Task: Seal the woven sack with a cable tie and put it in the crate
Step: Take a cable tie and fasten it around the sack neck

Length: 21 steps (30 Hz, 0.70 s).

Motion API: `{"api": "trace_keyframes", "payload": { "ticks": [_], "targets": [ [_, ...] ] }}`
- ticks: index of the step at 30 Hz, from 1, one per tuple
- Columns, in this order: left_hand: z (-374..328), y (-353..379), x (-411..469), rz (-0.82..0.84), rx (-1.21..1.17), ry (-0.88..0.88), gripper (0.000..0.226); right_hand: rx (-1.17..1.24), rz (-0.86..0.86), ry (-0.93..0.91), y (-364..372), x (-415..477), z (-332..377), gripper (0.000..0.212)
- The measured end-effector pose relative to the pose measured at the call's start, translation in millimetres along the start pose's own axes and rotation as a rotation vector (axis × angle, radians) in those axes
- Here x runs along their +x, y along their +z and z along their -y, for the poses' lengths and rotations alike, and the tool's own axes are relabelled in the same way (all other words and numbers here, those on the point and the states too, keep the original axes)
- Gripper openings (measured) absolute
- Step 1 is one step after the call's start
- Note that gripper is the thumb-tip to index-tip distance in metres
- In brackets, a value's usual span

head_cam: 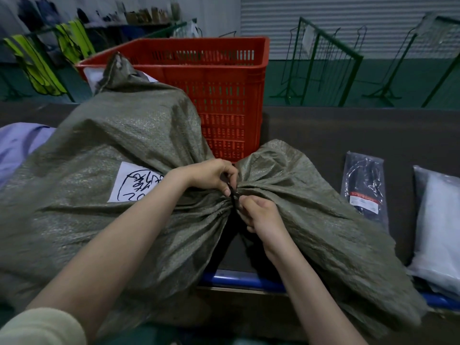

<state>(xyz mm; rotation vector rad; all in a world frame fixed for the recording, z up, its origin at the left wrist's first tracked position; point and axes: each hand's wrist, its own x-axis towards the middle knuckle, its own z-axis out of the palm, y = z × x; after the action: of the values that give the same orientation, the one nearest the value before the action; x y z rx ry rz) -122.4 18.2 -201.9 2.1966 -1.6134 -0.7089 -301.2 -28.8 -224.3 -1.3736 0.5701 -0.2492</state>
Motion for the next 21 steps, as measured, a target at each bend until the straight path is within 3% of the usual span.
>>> {"api": "trace_keyframes", "payload": {
  "ticks": [5,9,21],
  "targets": [
    [6.2,3.2,5.7,0.018,0.041,-0.004,0.014,-0.003,0.015,-0.006,-2.3,-9.3,7.6,0.042],
    [14.2,4.6,10.5,0.024,0.1,-0.06,0.037,0.03,0.033,-0.017,-2.9,-16.6,12.9,0.04],
    [24.4,11.8,20.2,0.097,0.184,-0.152,0.022,0.085,0.046,-0.018,-0.9,-28.2,19.1,0.04]
  ]
}}
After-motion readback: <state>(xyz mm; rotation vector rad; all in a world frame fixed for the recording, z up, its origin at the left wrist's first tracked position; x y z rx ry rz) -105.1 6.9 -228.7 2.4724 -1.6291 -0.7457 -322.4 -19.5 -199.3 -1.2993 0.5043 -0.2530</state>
